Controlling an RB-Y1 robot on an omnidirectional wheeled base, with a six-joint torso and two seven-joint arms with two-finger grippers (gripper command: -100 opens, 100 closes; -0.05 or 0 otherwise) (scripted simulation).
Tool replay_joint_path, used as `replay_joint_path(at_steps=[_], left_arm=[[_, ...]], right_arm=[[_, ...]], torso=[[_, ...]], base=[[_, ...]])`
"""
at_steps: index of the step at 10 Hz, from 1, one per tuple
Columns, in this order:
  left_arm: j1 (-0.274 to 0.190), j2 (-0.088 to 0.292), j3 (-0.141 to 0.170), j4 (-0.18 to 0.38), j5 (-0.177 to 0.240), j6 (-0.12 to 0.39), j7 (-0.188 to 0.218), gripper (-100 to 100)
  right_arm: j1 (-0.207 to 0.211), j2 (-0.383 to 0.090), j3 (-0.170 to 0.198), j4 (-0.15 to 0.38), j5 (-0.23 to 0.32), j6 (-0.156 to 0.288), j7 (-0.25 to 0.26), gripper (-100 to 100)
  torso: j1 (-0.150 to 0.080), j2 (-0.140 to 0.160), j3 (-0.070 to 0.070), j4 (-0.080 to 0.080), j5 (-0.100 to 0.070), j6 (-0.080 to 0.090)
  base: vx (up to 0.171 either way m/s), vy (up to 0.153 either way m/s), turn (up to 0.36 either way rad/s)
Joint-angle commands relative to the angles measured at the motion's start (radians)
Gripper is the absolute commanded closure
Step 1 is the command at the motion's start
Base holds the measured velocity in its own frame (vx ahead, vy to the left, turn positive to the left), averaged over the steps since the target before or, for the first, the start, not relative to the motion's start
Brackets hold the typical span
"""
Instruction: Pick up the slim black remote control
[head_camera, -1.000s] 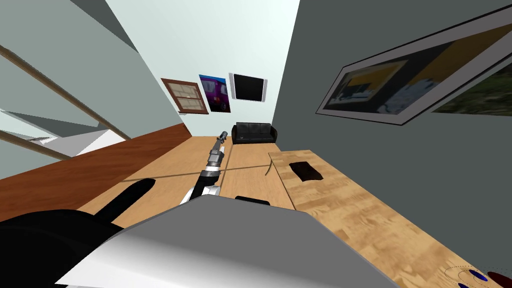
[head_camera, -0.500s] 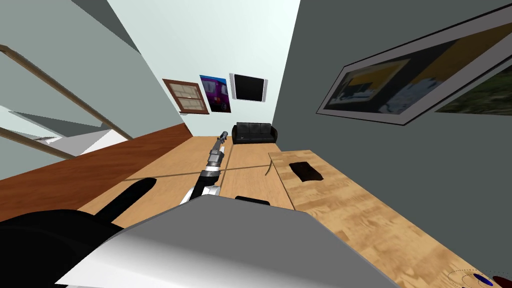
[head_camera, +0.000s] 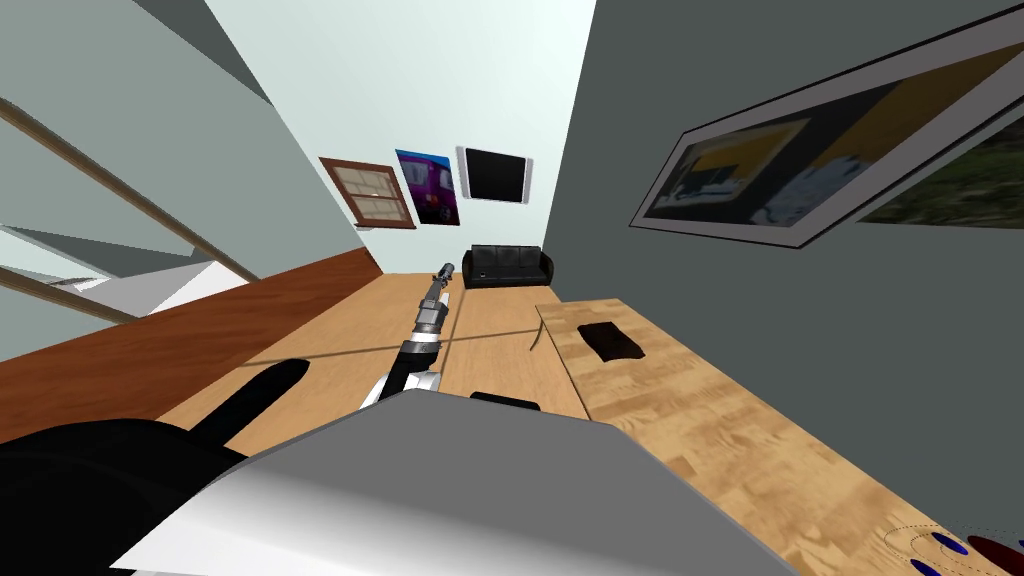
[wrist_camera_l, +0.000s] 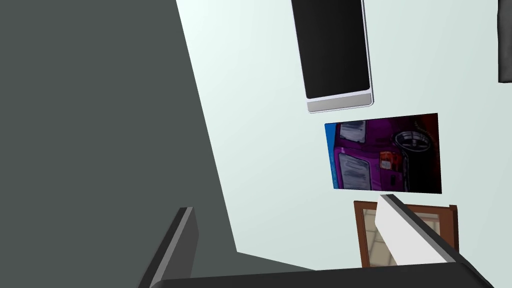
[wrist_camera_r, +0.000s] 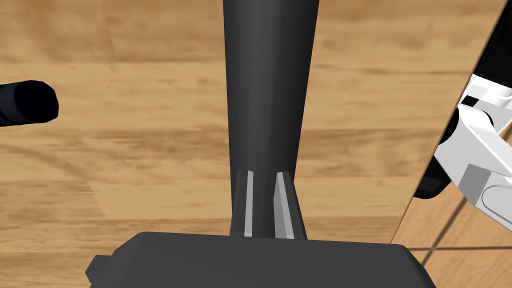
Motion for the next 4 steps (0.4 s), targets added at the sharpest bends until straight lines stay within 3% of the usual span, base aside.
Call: replay_joint_path(at_steps=[1, 3, 4], left_arm=[[0.000, 0.000, 0.000, 0.000, 0.000, 0.000, 0.000, 0], [0.000, 0.000, 0.000, 0.000, 0.000, 0.000, 0.000, 0], [0.000, 0.000, 0.000, 0.000, 0.000, 0.000, 0.000, 0]], right_arm=[[0.011, -0.031, -0.006, -0.029, 0.002, -0.012, -0.026, 100], [0.007, -0.030, -0.008, -0.021, 0.001, -0.016, -0.019, 100], [0.008, -0.032, -0.008, -0.023, 0.001, -0.017, -0.021, 0]], torso=[[0.000, 0.000, 0.000, 0.000, 0.000, 0.000], [0.001, 0.000, 0.000, 0.000, 0.000, 0.000], [0.000, 0.000, 0.000, 0.000, 0.000, 0.000]], base=[[-0.002, 0.034, -0.047], [-0.002, 0.027, -0.013], [0.000, 0.000, 0.000]])
